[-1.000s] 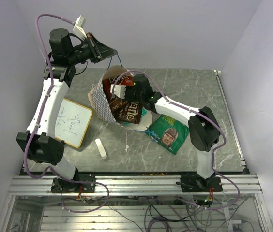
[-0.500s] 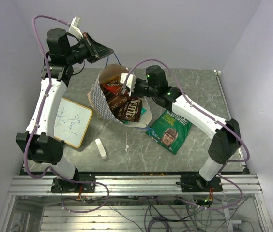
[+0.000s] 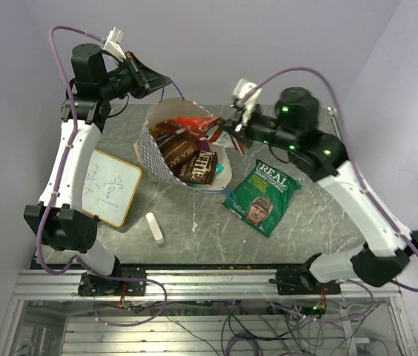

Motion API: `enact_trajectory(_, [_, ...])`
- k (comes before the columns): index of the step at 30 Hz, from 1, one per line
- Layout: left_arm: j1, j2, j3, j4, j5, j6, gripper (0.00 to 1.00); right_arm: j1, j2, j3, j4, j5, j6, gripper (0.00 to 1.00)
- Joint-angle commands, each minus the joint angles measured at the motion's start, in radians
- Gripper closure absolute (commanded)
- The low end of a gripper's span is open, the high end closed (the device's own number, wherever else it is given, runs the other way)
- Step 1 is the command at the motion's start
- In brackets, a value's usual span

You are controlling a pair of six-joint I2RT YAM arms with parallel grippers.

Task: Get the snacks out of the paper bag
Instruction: Take out the snack from the paper bag, then place the snack at the center of the board.

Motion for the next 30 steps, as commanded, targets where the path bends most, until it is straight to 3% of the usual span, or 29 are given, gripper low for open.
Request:
enact_trajectory(1, [0.008,-0.029,0.047,-0.037,-0.019,0.021,0.93,0.000,-0.124,0.093,-0.086,0.071,0.154,1.00])
enact_trajectory(5, [0.008,-0.028,0.070,-0.064,-0.025,0.040,0.93,-0.001,-0.188,0.168,-0.157,0.164,0.173,1.00])
enact_trajectory(9, [0.008,-0.032,0.082,-0.092,-0.023,0.062,0.93,-0.001,-0.234,0.188,-0.216,0.376,0.144,1.00])
enact_trajectory(17, [0.011,-0.021,0.147,-0.186,-0.024,0.130,0.93,-0.005,-0.284,-0.092,-0.137,0.801,-0.004,1.00])
enact_trajectory(23, [0.011,-0.013,0.139,-0.151,-0.005,0.136,0.93,-0.089,-0.236,-0.320,-0.108,0.770,-0.045,1.00])
enact_trajectory(30, [0.013,-0.001,0.135,-0.166,-0.002,0.162,0.93,-0.144,-0.178,-0.459,-0.066,0.742,-0.141,1.00])
